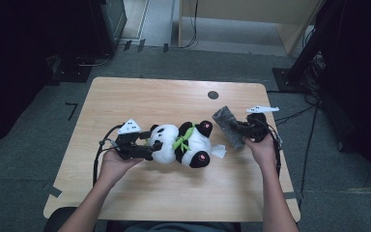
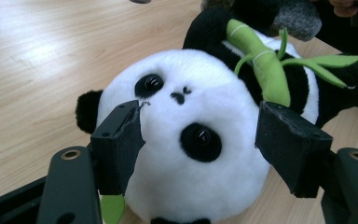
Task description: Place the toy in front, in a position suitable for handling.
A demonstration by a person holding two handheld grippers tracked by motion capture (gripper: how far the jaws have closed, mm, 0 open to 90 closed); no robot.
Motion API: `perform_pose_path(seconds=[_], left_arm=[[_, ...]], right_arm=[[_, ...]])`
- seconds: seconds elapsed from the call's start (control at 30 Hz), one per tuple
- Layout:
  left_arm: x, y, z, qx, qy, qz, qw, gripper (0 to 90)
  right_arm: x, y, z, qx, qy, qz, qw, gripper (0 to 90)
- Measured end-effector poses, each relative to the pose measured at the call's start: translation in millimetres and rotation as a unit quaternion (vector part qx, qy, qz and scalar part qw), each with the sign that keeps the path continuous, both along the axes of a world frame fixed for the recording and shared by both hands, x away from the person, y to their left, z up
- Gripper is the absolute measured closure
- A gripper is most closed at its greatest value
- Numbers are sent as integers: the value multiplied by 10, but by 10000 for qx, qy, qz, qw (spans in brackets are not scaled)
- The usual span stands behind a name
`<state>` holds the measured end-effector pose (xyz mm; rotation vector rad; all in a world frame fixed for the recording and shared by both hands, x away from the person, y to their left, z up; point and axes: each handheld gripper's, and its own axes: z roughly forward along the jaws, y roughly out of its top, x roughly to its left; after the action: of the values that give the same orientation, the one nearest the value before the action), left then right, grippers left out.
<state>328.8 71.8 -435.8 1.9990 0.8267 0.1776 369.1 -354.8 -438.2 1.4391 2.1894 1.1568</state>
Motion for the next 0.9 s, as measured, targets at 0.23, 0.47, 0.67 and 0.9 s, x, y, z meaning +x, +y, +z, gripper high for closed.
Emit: perform_pose_path(seconds=[0.23, 0.47, 0.67, 0.9], left_arm=[[-10, 100, -29, -46, 3, 52, 10000, 314], [18, 130, -93, 22, 53, 89, 9999, 314], [23, 120, -139, 36, 55, 84, 9999, 313], [4, 85, -148, -20, 39, -7, 10000, 307]], right_arm=[[-19, 97, 189, 81, 32, 462, 9989, 794], [-74, 285, 450, 82, 3, 801, 9968, 799], [-122, 515, 632, 177, -120, 1154, 9931, 799], [-123, 771, 723, 96, -172, 1428, 9896, 798]])
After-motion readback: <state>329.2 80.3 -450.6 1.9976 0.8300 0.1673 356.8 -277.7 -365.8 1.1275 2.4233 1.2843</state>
